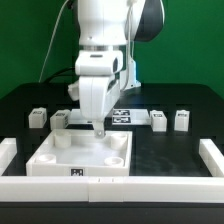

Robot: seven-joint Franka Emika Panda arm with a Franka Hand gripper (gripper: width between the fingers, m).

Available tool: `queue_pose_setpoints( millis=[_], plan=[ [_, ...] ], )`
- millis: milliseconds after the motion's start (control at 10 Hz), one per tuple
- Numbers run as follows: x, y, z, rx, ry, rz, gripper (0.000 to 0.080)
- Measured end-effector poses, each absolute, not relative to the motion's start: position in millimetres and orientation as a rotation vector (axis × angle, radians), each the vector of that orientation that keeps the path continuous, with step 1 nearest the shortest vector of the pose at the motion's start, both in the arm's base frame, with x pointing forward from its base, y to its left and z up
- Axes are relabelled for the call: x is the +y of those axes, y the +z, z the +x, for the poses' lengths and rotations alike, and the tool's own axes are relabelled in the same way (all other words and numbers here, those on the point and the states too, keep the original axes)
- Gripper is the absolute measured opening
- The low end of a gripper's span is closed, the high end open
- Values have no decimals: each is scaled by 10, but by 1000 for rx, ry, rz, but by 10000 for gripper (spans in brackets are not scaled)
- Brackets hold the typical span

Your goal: Assemble one leg

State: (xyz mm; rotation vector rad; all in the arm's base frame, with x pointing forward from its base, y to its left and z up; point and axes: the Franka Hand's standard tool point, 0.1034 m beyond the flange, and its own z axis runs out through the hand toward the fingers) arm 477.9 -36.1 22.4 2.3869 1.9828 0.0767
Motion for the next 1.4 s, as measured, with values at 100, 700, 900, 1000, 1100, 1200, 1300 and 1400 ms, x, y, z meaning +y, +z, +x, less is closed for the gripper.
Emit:
queue_pose_setpoints(
  millis=[100, 700, 900, 1000, 1100, 1200, 1300, 1400],
  plan=[
    [-408, 126, 4753, 1977, 62, 2407, 650],
    [-480, 63, 4719, 1965, 50, 2428, 254],
    [-477, 61, 4716, 1967, 49, 2428, 69],
    [-484, 61, 4715, 1964, 49, 2430, 58],
    [-483, 61, 4715, 1965, 48, 2429, 58],
    [-483, 61, 4715, 1965, 49, 2429, 58],
    [-483, 61, 4715, 1965, 49, 2429, 58],
    [-483, 61, 4715, 1965, 49, 2429, 58]
  ],
)
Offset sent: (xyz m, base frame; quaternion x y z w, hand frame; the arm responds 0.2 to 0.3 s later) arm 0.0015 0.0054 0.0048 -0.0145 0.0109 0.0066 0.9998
